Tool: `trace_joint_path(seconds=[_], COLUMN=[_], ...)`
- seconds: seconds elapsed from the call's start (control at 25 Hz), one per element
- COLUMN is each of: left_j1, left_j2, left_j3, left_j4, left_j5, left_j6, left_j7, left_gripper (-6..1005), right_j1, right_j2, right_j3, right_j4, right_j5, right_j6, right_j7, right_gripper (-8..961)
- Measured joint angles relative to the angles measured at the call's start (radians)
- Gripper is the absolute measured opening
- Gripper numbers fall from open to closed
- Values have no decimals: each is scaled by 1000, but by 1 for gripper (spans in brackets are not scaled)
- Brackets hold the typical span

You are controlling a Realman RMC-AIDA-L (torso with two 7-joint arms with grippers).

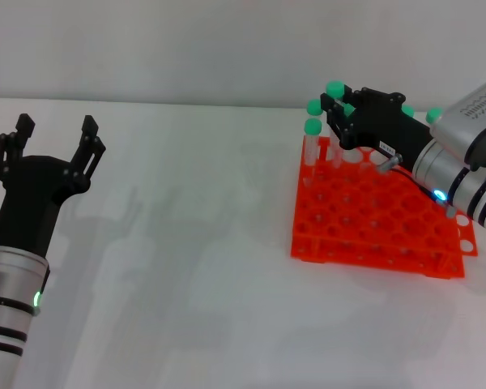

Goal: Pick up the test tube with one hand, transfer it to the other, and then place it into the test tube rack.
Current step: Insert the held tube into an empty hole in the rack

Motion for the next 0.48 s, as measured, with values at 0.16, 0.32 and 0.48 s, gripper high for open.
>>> trace_joint_path(seconds=[0.16, 0.32, 0.48], left_j1=[0, 0, 0], left_j2=[1, 1, 2], left_j3=[-1, -3, -4], left_j4=[-1, -2, -2], left_j5=[0, 0, 0], left_j6=[0, 0, 0], left_j7=[0, 0, 0], left_gripper=[874, 874, 874], right_j1=[-3, -18, -25], right_j2=[0, 0, 0], right_j3=[10, 26, 26], right_j4=[2, 2, 7], right_j5=[0, -6, -6], right_j6=[-7, -5, 0], right_j7=[0, 0, 0], right_gripper=[234, 235, 240])
